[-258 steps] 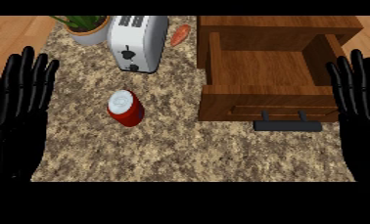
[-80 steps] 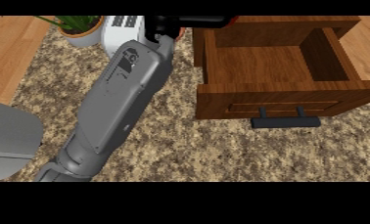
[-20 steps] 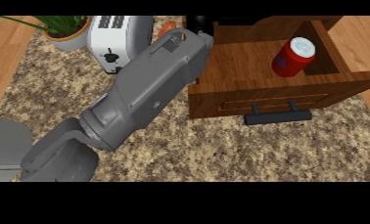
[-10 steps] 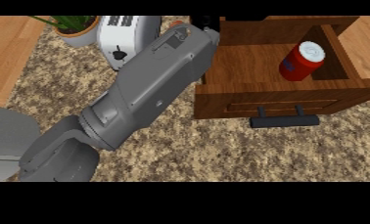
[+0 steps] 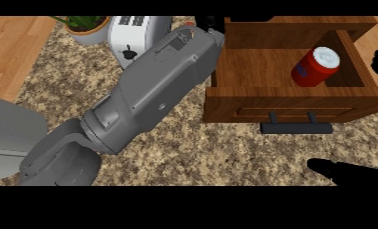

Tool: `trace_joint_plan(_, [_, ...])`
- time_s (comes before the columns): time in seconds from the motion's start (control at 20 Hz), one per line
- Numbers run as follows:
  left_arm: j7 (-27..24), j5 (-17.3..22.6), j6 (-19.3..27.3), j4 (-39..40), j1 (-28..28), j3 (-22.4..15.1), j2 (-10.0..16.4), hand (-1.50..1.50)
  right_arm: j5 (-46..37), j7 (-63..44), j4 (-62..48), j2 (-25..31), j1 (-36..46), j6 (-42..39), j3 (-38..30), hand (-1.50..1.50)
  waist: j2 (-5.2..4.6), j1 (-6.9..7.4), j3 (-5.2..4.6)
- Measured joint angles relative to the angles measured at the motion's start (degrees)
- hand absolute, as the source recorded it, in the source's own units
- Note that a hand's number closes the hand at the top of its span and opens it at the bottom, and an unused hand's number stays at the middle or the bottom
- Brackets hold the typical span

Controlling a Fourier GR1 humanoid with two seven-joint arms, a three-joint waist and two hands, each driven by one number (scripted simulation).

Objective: Pick up the can, place it into the drawer and close the drawer

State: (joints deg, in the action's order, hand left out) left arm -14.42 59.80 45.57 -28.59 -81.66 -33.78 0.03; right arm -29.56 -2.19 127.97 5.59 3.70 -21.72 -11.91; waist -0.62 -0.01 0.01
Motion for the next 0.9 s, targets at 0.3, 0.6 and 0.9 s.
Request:
trace_joint_plan(0.3, [1.92,-1.61,0.49,-1.13,0.64,0.4,1.33,-1.5,-12.97,2.01,-11.54,0.72,7.97,5.98,7.06,-1.5,0.31,0.99,-0.03])
trace_joint_plan(0.6, [3.95,-3.51,0.91,-4.24,2.52,0.37,3.85,-1.5,-22.02,4.9,-25.54,2.2,15.56,10.77,11.44,-1.5,0.47,1.61,-0.02])
trace_joint_plan(0.9, [7.03,-5.27,1.93,-8.17,4.06,-0.12,7.1,-1.5,-31.18,6.71,-40.51,3.19,21.65,17.07,14.59,-1.5,0.53,2.19,-0.01])
